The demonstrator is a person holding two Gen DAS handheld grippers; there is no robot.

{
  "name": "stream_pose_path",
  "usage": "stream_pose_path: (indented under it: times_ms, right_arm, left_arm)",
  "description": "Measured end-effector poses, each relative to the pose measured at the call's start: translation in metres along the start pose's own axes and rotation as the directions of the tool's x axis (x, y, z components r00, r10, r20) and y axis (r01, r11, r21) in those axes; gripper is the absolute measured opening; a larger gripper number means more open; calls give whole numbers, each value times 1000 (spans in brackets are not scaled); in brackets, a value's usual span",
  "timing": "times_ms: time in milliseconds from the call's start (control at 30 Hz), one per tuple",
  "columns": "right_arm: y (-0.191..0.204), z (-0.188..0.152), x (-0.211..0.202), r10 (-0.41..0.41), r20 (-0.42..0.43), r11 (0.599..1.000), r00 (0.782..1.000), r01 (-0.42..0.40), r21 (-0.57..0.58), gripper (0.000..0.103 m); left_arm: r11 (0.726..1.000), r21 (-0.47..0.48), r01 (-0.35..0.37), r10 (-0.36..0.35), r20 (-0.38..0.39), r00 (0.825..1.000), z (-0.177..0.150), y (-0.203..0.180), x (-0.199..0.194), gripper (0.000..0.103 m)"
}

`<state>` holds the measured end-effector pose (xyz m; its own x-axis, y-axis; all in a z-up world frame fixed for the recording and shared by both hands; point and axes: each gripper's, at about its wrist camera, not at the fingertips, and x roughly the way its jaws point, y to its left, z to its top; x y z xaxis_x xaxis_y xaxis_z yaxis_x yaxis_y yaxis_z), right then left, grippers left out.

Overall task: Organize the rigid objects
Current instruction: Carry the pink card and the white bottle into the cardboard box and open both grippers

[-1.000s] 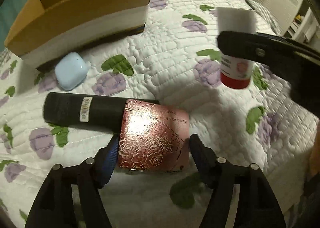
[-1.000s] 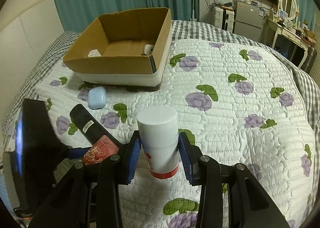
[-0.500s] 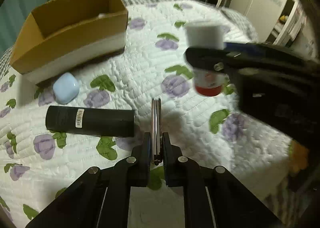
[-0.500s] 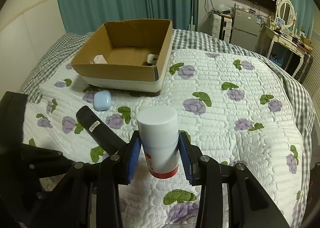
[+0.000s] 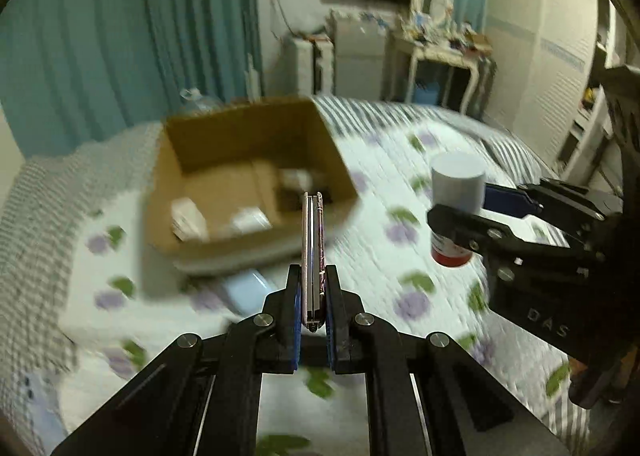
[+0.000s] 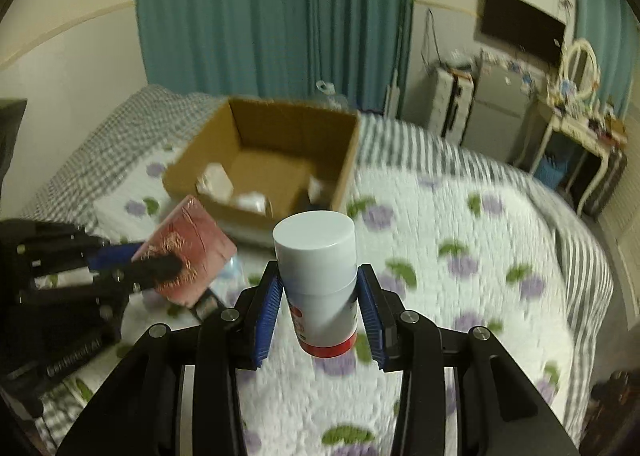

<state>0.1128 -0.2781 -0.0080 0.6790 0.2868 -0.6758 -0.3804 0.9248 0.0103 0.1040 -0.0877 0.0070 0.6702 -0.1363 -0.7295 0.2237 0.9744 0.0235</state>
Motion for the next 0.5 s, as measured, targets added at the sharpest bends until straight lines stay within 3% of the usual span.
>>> stream_pose_path:
  times_ms: [267, 500]
  right_arm:
    - [20, 80, 26, 49, 94, 997, 994, -43, -63, 37]
    - [22, 106, 97, 80, 61, 995, 995, -76, -61, 37]
  left_arm:
    - [994, -30, -107, 109, 50, 993, 55, 50, 29, 10]
    - [989, -35, -146, 147, 20, 989, 67, 77, 86, 10]
